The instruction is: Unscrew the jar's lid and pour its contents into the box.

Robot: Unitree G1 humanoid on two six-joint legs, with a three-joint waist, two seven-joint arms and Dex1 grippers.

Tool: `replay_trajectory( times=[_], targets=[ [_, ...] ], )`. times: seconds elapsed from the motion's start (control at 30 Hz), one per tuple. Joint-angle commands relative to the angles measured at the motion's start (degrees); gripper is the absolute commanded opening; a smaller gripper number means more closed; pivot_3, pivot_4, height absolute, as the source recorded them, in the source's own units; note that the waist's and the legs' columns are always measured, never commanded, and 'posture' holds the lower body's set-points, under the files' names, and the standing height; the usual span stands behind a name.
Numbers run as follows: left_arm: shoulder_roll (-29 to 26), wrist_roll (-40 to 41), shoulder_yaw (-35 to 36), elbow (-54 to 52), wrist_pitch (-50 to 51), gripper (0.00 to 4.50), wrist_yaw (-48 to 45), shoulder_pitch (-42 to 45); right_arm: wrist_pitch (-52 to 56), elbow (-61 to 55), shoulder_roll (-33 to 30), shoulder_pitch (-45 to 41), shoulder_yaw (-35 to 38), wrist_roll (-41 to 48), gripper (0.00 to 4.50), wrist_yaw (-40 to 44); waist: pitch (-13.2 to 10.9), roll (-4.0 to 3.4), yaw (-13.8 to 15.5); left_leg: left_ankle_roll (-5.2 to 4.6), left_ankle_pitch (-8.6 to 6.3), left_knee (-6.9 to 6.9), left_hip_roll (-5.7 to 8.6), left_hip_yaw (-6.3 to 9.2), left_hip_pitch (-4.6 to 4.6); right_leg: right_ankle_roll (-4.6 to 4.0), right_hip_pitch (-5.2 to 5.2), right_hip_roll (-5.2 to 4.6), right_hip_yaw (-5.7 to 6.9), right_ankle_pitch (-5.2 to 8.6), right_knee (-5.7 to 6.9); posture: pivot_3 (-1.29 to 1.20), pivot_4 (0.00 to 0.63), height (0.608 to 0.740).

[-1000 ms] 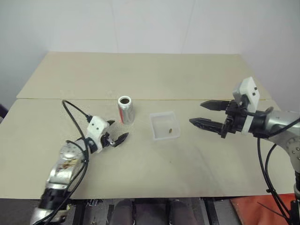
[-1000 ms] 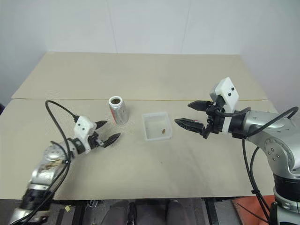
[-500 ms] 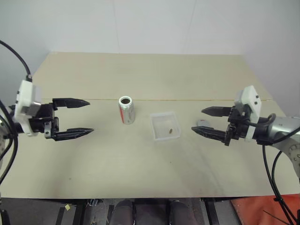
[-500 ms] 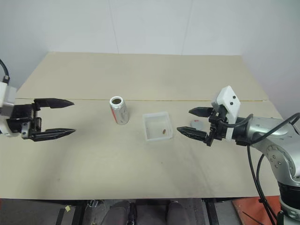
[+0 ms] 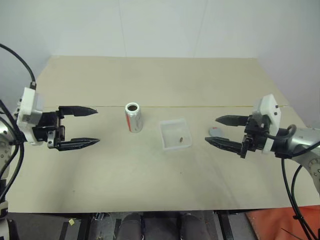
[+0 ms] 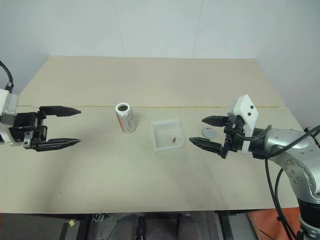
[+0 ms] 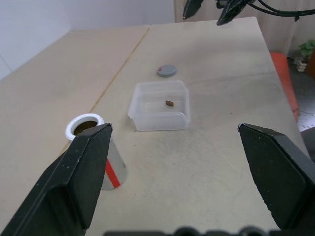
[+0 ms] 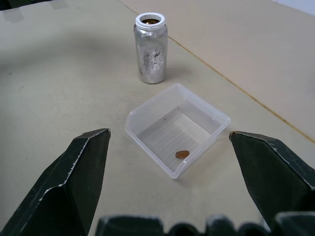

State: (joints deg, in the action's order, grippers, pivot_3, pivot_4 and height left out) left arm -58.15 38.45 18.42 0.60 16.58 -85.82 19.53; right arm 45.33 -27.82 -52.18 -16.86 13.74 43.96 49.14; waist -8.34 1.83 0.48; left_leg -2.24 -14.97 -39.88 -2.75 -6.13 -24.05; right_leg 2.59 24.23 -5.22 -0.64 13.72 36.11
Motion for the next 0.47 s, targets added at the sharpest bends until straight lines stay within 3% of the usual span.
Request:
replay_trajectory(
  times=[0.03, 0.47],
  targets=[
    [-0.3, 1.2, 2.7, -2.0, -0.2, 4.46, 0.4, -0.5, -1.8, -0.3, -0.8, -0.6, 1.9, 0.4, 4.5, 1.4, 0.0, 0.0, 0.0, 0.0, 0.0, 0.0, -0.01, 0.0, 0.0, 0.0, 0.01, 0.01, 0.0, 0.0, -0.01, 0.0, 0.15, 0.74],
    [-0.4, 1.4, 5.3, -3.5, -0.3, 4.46, 0.8, -3.0, -2.3, 0.9, -0.4, -1.9, 0.5, -0.4, 4.5, 3.0, 0.0, 0.0, 0.1, -0.01, 0.0, -0.01, 0.0, -0.02, 0.0, 0.0, 0.0, -0.01, 0.0, 0.0, -0.01, 0.0, 0.15, 0.74]
  ],
)
